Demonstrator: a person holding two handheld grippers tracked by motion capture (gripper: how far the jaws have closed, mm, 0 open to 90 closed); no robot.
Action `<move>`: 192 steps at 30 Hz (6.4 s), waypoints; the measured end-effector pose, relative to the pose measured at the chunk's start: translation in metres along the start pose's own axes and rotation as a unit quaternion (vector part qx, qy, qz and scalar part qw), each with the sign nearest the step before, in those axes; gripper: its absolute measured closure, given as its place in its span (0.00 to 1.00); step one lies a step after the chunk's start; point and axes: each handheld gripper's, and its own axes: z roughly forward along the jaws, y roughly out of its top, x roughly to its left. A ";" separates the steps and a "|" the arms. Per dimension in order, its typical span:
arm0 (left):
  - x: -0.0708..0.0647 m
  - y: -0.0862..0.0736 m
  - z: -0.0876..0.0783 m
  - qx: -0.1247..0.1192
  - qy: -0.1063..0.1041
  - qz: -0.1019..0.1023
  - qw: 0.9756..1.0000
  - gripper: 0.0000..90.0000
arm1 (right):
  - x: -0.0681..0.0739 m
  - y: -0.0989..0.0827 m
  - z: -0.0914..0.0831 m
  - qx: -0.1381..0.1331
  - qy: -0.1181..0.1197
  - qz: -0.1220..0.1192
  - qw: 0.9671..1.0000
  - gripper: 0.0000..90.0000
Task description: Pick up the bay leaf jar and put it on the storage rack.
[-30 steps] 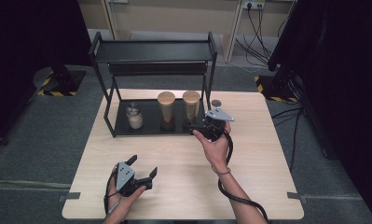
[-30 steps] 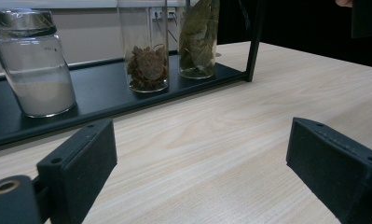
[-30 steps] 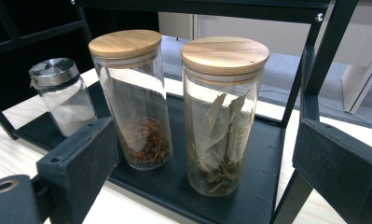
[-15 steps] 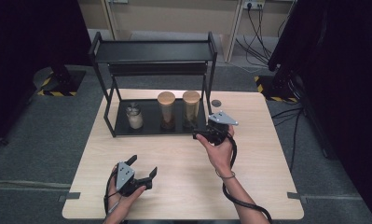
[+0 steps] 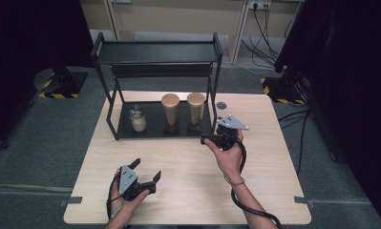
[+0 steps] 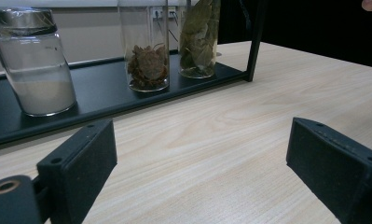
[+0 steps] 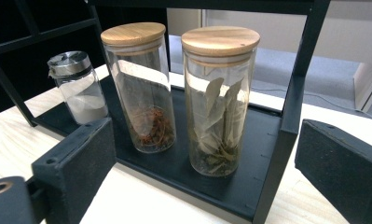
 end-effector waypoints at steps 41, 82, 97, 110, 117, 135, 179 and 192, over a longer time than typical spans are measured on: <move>0.000 0.000 0.000 -0.001 0.001 -0.001 1.000 0.09 | -0.015 -0.025 -0.033 0.011 0.010 0.014 1.000 0.04; 0.000 0.000 0.000 0.001 0.004 -0.001 1.000 0.09 | -0.037 -0.063 -0.069 0.016 0.010 0.024 1.000 0.03; 0.000 0.000 0.000 0.000 0.005 -0.001 1.000 0.09 | -0.043 -0.075 -0.081 0.023 0.007 0.024 0.999 0.03; 0.000 0.000 0.000 -0.001 0.006 -0.001 1.000 0.09 | -0.046 -0.088 -0.089 0.031 0.007 0.024 0.999 0.03; 0.000 0.000 0.000 -0.001 0.006 -0.001 1.000 0.09 | -0.049 -0.097 -0.092 0.038 0.004 0.029 0.999 0.03; -0.001 0.000 0.000 -0.001 0.007 -0.001 1.000 0.09 | -0.054 -0.115 -0.099 0.049 -0.002 0.036 0.998 0.03; 0.000 0.000 -0.001 -0.002 0.009 -0.004 1.000 0.09 | -0.059 -0.134 -0.116 0.046 -0.012 0.041 0.998 0.03; 0.000 0.000 0.000 -0.001 0.009 -0.005 1.000 0.09 | -0.060 -0.134 -0.116 0.047 -0.010 0.044 0.998 0.03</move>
